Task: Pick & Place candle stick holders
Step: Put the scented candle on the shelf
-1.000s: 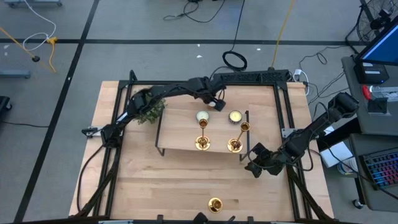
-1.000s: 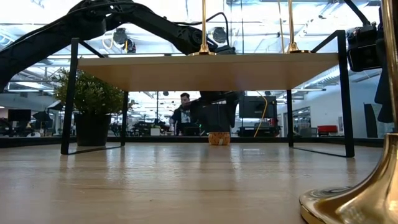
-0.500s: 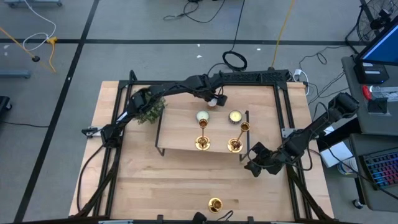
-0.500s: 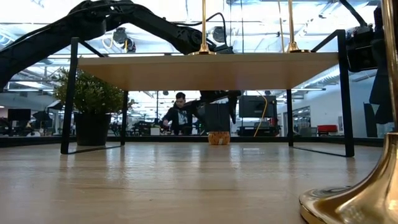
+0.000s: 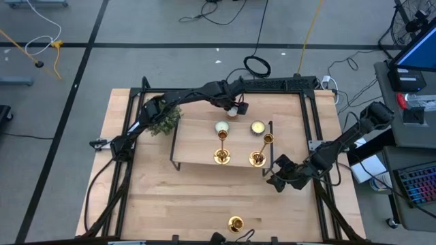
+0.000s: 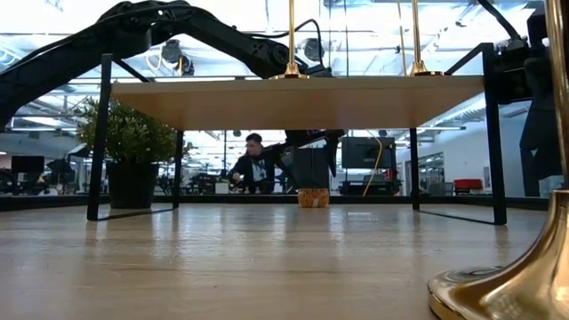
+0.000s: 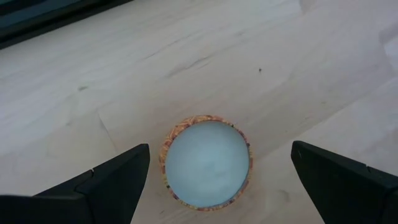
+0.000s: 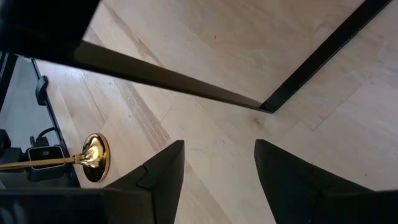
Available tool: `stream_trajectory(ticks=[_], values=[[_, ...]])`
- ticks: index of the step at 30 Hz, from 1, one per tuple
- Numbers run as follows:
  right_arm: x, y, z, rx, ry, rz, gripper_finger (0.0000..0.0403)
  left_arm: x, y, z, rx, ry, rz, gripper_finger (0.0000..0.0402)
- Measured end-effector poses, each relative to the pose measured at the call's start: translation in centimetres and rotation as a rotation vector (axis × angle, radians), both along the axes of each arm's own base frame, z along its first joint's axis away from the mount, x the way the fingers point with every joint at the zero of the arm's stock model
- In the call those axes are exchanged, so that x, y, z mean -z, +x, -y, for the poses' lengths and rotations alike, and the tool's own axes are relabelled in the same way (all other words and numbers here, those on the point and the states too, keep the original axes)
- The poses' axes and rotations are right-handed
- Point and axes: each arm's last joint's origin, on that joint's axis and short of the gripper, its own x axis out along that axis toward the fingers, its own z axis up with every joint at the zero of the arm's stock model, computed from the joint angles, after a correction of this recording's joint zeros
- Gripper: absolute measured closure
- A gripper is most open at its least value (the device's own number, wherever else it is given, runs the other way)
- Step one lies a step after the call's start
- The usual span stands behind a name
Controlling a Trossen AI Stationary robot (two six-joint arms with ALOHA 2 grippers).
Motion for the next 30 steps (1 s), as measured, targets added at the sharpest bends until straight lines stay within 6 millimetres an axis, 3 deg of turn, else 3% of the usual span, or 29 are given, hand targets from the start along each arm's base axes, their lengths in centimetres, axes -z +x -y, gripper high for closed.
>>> stream_trajectory(ticks=[30], values=[[0.0, 0.0, 0.0, -0.003, -0.003, 0.001, 0.0208, 0.16, -0.05, 0.64, 0.0, -0.028, -0.025, 0.0004]])
